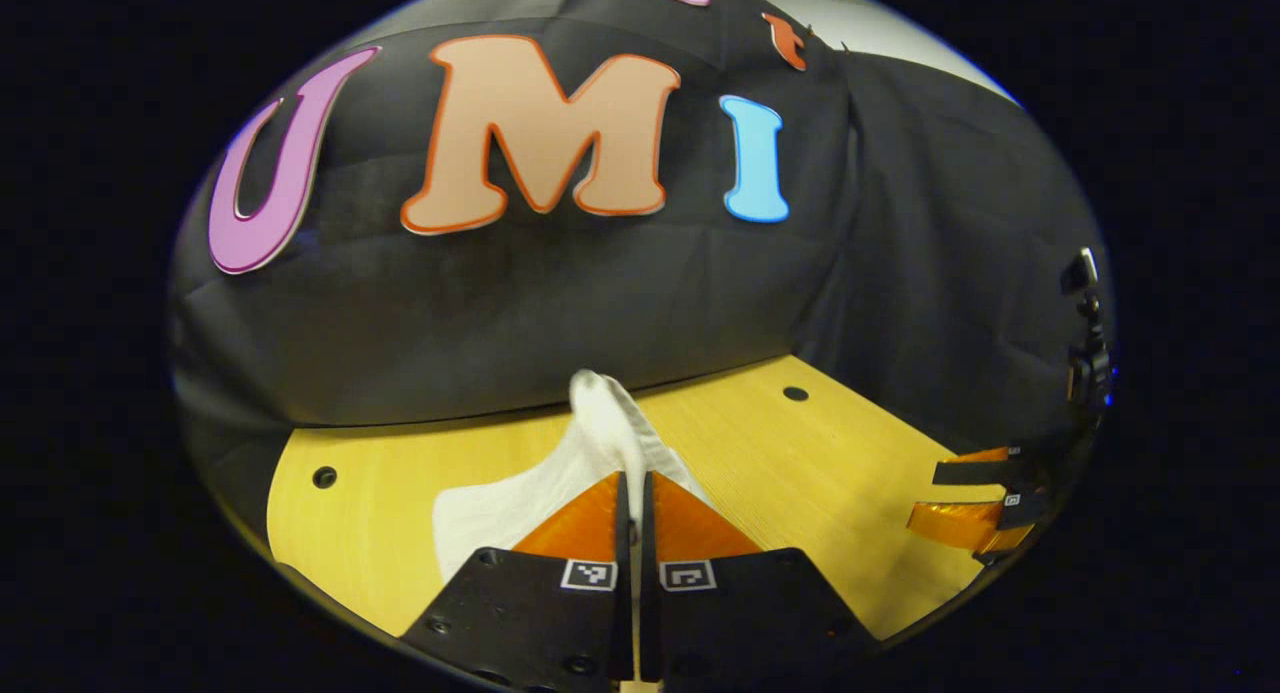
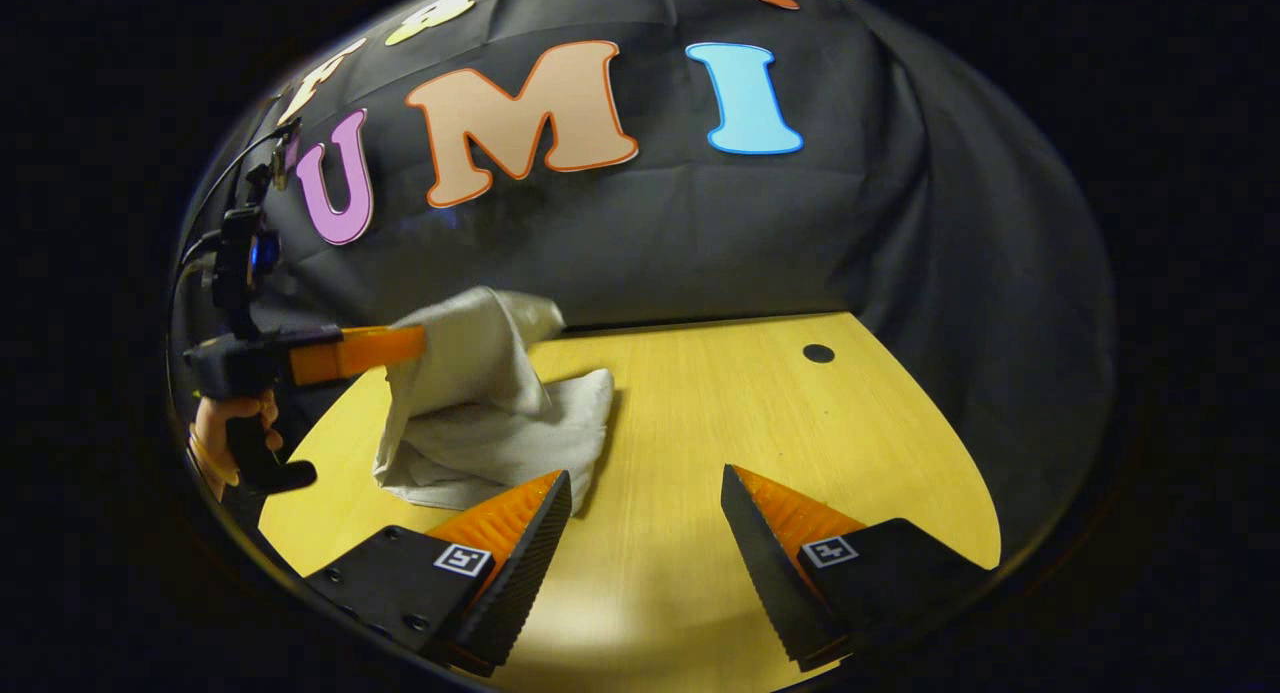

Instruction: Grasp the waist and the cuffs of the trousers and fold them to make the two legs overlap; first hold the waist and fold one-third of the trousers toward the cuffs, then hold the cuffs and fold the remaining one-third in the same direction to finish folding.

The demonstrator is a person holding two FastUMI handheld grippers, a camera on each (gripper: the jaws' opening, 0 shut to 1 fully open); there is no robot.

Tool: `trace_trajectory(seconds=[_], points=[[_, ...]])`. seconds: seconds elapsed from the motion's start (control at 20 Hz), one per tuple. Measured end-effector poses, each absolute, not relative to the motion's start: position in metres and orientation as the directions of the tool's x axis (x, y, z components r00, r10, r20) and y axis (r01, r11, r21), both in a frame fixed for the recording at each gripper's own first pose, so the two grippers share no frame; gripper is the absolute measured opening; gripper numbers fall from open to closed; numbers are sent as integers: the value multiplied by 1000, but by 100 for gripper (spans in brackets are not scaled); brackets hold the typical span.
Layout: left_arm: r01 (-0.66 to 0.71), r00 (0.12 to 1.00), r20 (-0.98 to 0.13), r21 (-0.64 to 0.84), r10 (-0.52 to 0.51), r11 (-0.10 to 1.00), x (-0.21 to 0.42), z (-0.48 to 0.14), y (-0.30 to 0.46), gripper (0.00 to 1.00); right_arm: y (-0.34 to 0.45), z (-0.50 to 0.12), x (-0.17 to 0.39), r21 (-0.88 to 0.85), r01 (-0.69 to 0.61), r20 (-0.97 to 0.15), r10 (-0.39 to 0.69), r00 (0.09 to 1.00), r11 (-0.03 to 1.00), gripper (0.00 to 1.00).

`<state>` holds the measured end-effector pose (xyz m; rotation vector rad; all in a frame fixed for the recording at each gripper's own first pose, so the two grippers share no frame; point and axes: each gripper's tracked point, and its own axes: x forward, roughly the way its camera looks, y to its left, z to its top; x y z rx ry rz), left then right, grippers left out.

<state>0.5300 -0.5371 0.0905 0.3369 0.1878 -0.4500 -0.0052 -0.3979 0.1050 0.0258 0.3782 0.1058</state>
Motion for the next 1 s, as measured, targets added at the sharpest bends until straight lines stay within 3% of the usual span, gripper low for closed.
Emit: trace_trajectory(seconds=[0.1,0.25,0.3,0.5,1.0], points=[[495,857,-311,272,-411,825,524,51,-561,22,-409,104,-9,43,-92,-371,101,923,995,97],[517,833,-361,240,-418,822,505,22,-573,85,-420,100,-16,46,-89,-377,100,921,995,92],[514,833,-365,228,-416,827,502,19,-572,92,-421,100,-17,48,-88,-378,100,920,995,96],[461,853,-359,174,-380,870,491,13,-556,94,-415,102,-22,72,-98,-369,118,922,993,97],[212,951,-261,151,-168,966,455,63,-439,94,-378,112,-37,112,-110,-332,142,933,988,96]])
